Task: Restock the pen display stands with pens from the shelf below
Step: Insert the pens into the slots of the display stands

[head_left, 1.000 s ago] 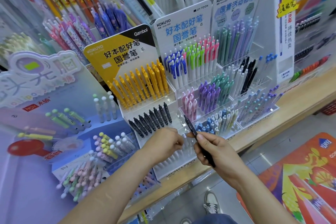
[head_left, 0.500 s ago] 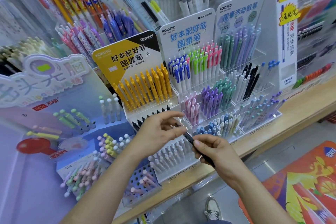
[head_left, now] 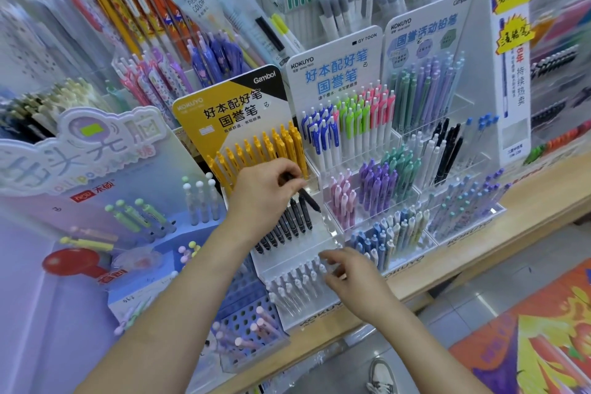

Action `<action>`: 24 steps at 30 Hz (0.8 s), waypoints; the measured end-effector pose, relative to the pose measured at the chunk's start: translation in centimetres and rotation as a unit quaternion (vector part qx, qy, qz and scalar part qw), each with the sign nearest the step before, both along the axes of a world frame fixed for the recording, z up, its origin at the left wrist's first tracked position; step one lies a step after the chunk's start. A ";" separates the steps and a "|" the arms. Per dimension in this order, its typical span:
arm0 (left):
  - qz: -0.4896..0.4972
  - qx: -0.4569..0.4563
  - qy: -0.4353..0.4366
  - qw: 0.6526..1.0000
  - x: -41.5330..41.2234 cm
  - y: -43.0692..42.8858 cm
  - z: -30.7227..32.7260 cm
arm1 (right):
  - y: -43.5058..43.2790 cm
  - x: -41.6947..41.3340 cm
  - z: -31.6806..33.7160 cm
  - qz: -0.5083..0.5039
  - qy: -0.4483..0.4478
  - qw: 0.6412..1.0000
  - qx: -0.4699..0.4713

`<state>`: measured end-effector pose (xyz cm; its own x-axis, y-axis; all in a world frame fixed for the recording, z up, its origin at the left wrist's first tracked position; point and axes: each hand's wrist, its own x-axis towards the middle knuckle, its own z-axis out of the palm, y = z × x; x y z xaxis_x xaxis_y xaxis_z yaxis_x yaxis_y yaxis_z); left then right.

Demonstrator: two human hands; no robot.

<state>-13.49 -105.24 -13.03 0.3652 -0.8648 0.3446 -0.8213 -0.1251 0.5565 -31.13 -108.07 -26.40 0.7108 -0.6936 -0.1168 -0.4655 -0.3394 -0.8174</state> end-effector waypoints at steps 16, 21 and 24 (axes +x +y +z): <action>-0.067 0.137 -0.104 0.983 0.3 -3.7 -2.8 | 0.5 0.3 -1.9 -0.023 -0.015 0.995 -0.097; -0.075 0.166 -0.205 0.962 0.3 -4.2 -4.2 | 0.9 0.2 -1.6 -0.029 -0.009 0.988 -0.150; -0.058 0.164 -0.211 0.962 0.3 -4.4 -4.5 | 0.7 0.2 -1.6 -0.032 -0.009 0.989 -0.145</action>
<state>-13.15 -109.65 -17.55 0.1470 -0.9787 0.1437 -0.9846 -0.1308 0.1163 -30.92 -107.37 -28.00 0.6644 -0.7398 0.1061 -0.4796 -0.5309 -0.6986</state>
